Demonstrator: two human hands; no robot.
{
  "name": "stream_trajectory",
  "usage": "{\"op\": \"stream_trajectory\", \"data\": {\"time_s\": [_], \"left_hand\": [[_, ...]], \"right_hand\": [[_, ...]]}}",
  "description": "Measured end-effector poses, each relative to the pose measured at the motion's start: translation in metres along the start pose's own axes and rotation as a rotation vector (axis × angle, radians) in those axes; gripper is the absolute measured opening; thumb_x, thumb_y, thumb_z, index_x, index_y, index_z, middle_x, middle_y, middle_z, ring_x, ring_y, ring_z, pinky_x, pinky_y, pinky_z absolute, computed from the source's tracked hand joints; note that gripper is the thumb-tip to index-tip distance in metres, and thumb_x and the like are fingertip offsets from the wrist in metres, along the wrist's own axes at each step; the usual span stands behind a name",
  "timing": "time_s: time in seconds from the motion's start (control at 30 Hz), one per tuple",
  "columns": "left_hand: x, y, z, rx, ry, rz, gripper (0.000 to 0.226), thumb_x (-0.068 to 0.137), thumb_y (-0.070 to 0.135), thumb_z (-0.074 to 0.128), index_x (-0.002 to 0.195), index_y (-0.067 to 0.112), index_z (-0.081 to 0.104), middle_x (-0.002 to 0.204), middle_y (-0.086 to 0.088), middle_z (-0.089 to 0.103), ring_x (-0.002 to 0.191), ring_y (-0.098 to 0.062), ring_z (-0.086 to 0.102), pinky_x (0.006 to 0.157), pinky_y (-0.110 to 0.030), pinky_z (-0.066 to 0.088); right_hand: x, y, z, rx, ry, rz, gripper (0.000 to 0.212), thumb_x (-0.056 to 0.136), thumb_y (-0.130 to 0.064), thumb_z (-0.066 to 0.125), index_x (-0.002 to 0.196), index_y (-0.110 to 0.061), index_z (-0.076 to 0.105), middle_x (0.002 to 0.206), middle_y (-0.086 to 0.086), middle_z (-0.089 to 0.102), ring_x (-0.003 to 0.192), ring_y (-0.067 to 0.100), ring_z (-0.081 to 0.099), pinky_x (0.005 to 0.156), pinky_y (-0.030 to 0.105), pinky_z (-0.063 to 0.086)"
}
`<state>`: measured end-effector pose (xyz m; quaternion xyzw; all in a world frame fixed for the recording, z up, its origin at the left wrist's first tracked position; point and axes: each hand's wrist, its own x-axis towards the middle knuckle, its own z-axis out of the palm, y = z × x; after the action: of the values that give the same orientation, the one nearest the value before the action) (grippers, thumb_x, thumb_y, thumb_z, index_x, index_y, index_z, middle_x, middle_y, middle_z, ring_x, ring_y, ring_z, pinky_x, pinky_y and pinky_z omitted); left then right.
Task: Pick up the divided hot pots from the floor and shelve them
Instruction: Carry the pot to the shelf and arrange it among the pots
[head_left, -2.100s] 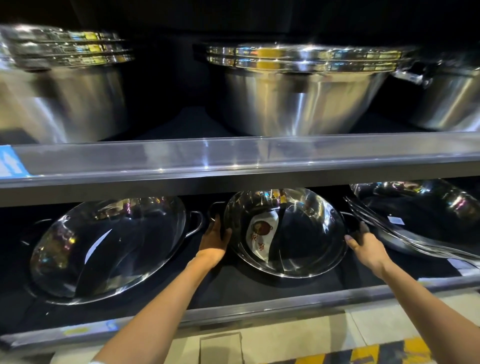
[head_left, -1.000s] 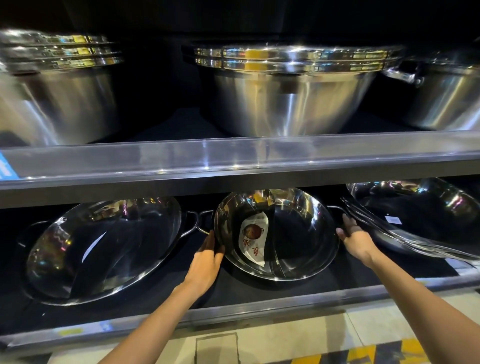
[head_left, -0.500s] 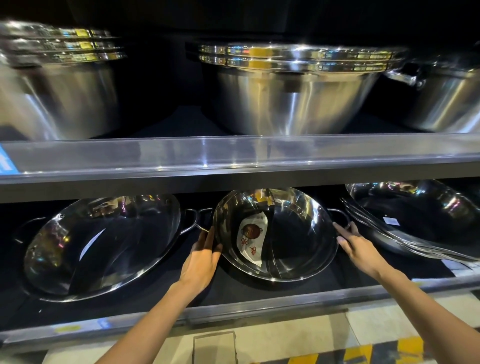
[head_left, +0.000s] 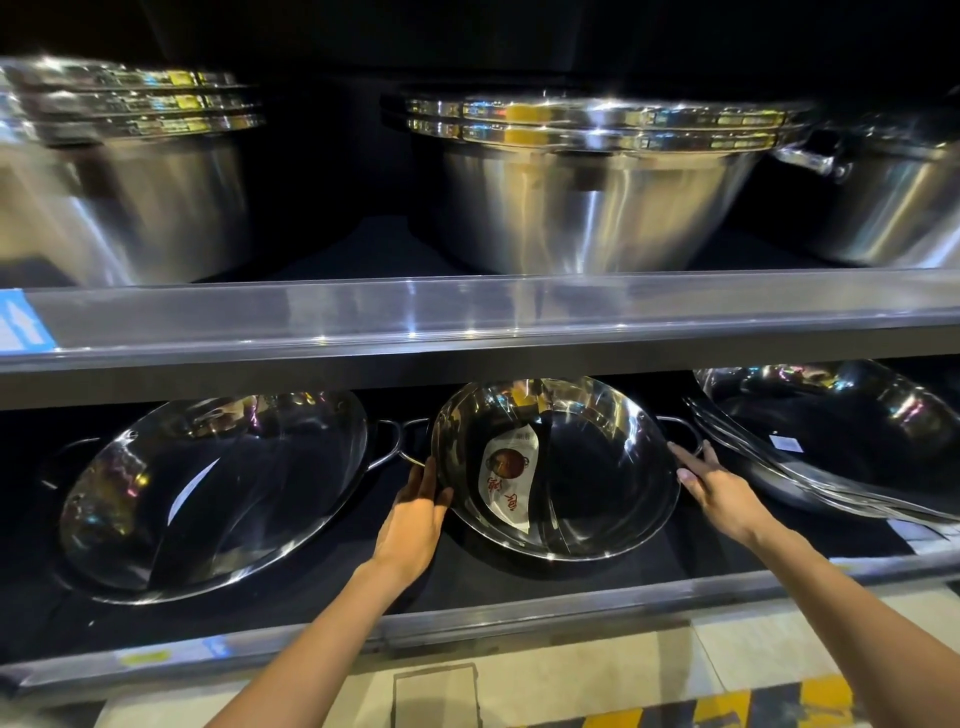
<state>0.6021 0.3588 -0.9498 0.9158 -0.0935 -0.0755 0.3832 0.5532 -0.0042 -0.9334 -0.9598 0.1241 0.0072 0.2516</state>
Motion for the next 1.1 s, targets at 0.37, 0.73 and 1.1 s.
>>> {"op": "stream_trajectory", "data": {"time_s": [0.37,0.73,1.1], "left_hand": [[0.003,0.007,0.003,0.01,0.072,0.065,0.055,0.097,0.022,0.039,0.147,0.02,0.014,0.154,-0.013,0.024,0.138,-0.031,0.031,0.107,-0.04,0.039],[0.001,0.01,0.005,-0.044,0.086,0.025,0.054,0.097,0.021,0.041,0.146,0.019,0.019,0.154,-0.01,0.026,0.139,-0.028,0.032,0.11,-0.04,0.038],[0.002,0.008,0.005,-0.028,0.028,0.01,0.052,0.098,0.023,0.037,0.146,0.023,0.016,0.157,-0.007,0.019,0.144,-0.025,0.021,0.116,-0.04,0.03]], "right_hand": [[0.026,-0.011,-0.005,-0.051,-0.063,0.104,0.048,0.101,-0.019,0.03,0.147,-0.016,0.018,0.158,0.019,-0.003,0.139,0.037,0.027,0.109,0.032,0.031],[0.035,-0.008,-0.004,-0.093,-0.093,0.127,0.048,0.102,-0.022,0.026,0.148,-0.022,0.014,0.158,0.018,-0.003,0.139,0.038,0.027,0.107,0.034,0.033],[0.034,-0.004,-0.004,-0.052,-0.094,0.1,0.047,0.101,-0.024,0.026,0.147,-0.022,0.015,0.158,0.017,-0.005,0.142,0.038,0.021,0.11,0.035,0.03]]}}
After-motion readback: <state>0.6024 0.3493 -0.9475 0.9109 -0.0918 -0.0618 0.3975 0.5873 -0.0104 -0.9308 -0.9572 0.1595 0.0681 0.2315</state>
